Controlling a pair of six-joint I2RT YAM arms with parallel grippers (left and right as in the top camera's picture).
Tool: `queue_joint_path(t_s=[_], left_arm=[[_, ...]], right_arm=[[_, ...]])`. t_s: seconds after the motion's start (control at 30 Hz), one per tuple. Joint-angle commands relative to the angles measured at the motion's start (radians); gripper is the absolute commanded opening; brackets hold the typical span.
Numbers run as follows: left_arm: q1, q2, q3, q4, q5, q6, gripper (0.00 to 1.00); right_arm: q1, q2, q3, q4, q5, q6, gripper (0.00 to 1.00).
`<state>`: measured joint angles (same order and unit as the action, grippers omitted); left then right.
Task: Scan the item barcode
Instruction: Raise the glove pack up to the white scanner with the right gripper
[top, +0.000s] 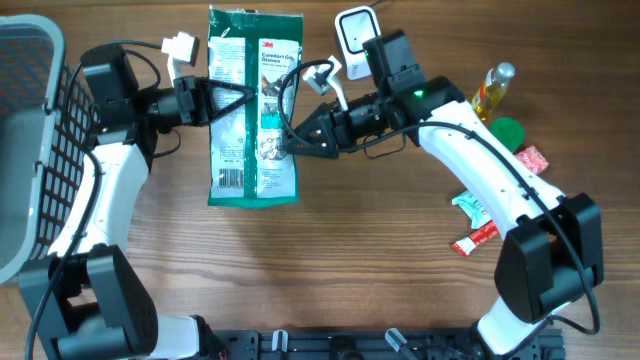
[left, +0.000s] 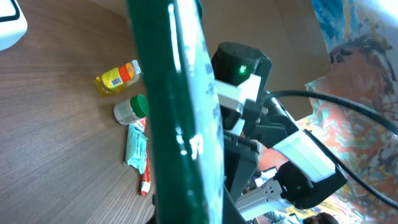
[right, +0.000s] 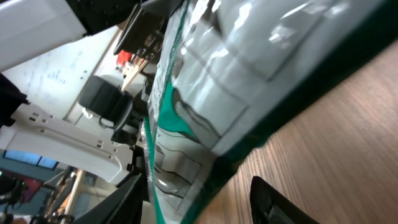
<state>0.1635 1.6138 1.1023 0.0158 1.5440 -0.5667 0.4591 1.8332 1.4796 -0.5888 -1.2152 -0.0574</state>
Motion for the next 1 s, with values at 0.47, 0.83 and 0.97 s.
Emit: queue_joint_path(t_s=[0.47, 0.83, 0.97], left_arm=[[0.026, 0.002, 0.007, 0.019, -0.058, -0.017, 0.04], [0.244, 0.002, 0.007, 0.018, -0.392, -0.018, 1.0], [0.246, 0.002, 0.007, 0.018, -0.391, -0.018, 1.0]], right_arm=[[0.087, 0.009, -0.002, 0.239, 0.134, 0.138, 0.04], [0.113, 0.009, 0.27, -0.23, 0.703, -0.384, 0.04], [0.188, 0.009, 0.489, -0.36, 0.962, -0.592, 0.04]])
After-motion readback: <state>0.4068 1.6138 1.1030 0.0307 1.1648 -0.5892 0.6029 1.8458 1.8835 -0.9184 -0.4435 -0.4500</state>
